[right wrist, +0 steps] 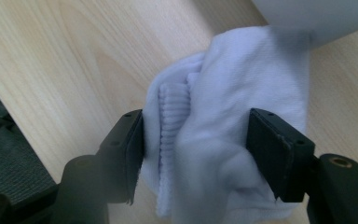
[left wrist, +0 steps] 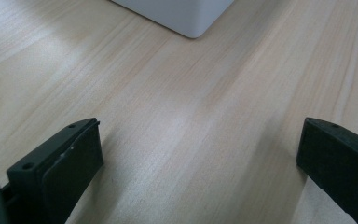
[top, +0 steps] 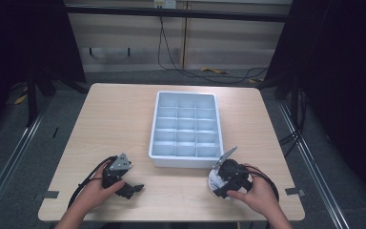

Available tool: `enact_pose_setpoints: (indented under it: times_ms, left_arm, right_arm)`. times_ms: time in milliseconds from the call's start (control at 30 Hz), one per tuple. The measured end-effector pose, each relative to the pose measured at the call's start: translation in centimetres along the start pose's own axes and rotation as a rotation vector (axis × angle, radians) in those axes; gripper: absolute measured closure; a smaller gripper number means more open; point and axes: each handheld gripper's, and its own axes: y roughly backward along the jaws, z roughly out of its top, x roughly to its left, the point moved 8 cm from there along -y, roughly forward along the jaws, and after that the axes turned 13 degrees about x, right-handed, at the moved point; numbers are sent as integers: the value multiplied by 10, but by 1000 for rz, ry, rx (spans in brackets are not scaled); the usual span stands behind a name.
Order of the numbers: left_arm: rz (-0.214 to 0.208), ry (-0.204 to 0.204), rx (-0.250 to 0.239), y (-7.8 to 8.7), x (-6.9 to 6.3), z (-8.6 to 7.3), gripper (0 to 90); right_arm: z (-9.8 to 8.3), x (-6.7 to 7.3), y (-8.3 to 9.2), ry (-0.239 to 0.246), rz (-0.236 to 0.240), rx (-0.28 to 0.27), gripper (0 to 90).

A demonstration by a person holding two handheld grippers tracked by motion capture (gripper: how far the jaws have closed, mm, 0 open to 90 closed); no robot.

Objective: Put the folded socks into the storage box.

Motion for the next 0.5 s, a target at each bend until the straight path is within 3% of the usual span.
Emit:
enact_pose_setpoints:
  times_ms: [33,67,100,167,233,333,500]
  left_arm:
    - [0,0,0,0,0,0,0]
    - [0,0,0,0,0,0,0]
    - [0,0,0,0,0,0,0]
    - [1,0,2,0,0,0,0]
    - [1,0,2,0,0,0,0]
    - [1,0,2,0,0,0,0]
    - [1,0,2,0,0,0,0]
  right_arm:
    - [0,0,0,0,0,0,375]
    - [1,1,-3,39,-50,32,396]
    - [1,1,-3,39,-50,32,396]
    - [2,3,-5,59,-128,79,475]
    - [3,4,-5,73,-163,105,534]
    - [3,3,-3,46,-145,119,650]
    - [1,-1,0,9,-73,80,698]
